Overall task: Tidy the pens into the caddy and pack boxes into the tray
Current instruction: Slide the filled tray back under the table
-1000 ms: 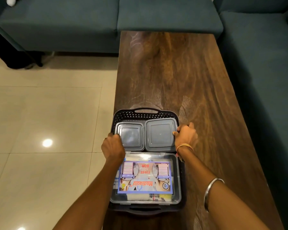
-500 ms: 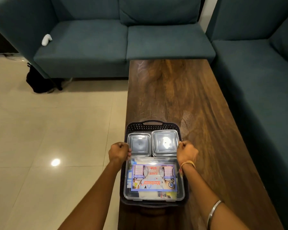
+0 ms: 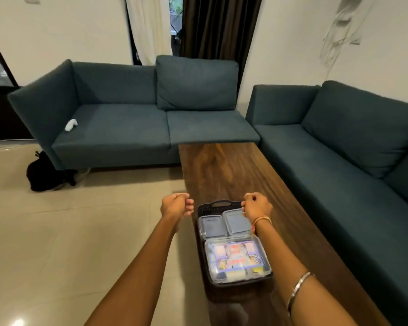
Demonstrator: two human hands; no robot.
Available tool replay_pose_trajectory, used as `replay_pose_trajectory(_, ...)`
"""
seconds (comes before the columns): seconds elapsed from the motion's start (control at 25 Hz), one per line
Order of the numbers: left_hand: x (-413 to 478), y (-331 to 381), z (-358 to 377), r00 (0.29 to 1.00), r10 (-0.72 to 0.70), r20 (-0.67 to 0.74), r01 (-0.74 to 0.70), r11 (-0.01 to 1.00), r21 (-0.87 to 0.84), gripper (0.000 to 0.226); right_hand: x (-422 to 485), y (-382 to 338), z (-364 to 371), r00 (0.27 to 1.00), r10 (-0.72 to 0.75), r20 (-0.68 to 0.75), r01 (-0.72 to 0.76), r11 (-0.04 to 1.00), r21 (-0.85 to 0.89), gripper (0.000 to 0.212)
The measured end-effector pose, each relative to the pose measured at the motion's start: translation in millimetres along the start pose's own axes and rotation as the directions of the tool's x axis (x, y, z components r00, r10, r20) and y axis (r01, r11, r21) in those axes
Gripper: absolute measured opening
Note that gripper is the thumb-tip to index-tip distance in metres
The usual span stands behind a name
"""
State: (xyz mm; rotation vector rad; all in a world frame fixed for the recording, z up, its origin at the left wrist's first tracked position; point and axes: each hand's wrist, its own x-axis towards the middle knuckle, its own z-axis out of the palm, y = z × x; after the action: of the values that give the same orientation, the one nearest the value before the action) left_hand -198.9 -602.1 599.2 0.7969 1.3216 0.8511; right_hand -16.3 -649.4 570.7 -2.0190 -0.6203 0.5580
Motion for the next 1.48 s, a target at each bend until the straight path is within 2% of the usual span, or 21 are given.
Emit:
replay_pose_trajectory(0.12,-21,28,-53,1.0,0.013,-0.01,-0.013,0.999,0.042,0.024,-60,-45,10,0.997,0.023,0.073,-0.033,0.991,0.13,0.03)
replay_pose_trajectory(0.24,-15,50,-87,1.0,0.014,-0.026,-0.012,0.997,0.076,0.019,-84,-76,21,0.998,0.014,0.062,-0.026,0.98,0.197,0.023)
replay_pose_trajectory(0.52,45,90,-92,0.995,0.01,0.104,-0.024,0.991,0.134,0.019,-70,-110,61,0.99,0.103,-0.096,-0.072,0.955,0.288,0.025)
replay_pose_trajectory(0.72,104,118,-66,0.958,-0.048,0.284,-0.023,0.97,0.243,0.022,-39,-136,85,0.943,0.214,-0.256,-0.099,0.911,0.399,0.021)
replay_pose_trajectory(0.92,141,138,-21,0.882,-0.142,0.45,-0.033,0.932,0.361,0.025,-23,-146,79,0.836,0.352,-0.421,-0.131,0.872,0.471,0.02)
replay_pose_trajectory(1.08,152,132,16,0.793,-0.243,0.558,-0.056,0.884,0.464,0.024,-31,-130,72,0.714,0.456,-0.531,-0.18,0.852,0.491,0.019)
replay_pose_trajectory(1.24,165,115,36,0.683,-0.345,0.644,-0.093,0.833,0.545,0.023,-40,-109,85,0.599,0.558,-0.575,-0.267,0.816,0.513,0.022)
replay_pose_trajectory(1.36,176,109,52,0.6,-0.394,0.696,-0.167,0.79,0.59,0.024,-44,-100,99,0.492,0.609,-0.622,-0.28,0.787,0.549,0.022)
replay_pose_trajectory(1.48,193,93,69,0.546,-0.423,0.723,-0.222,0.759,0.612,0.024,-39,-83,111,0.407,0.645,-0.647,-0.324,0.764,0.558,0.024)
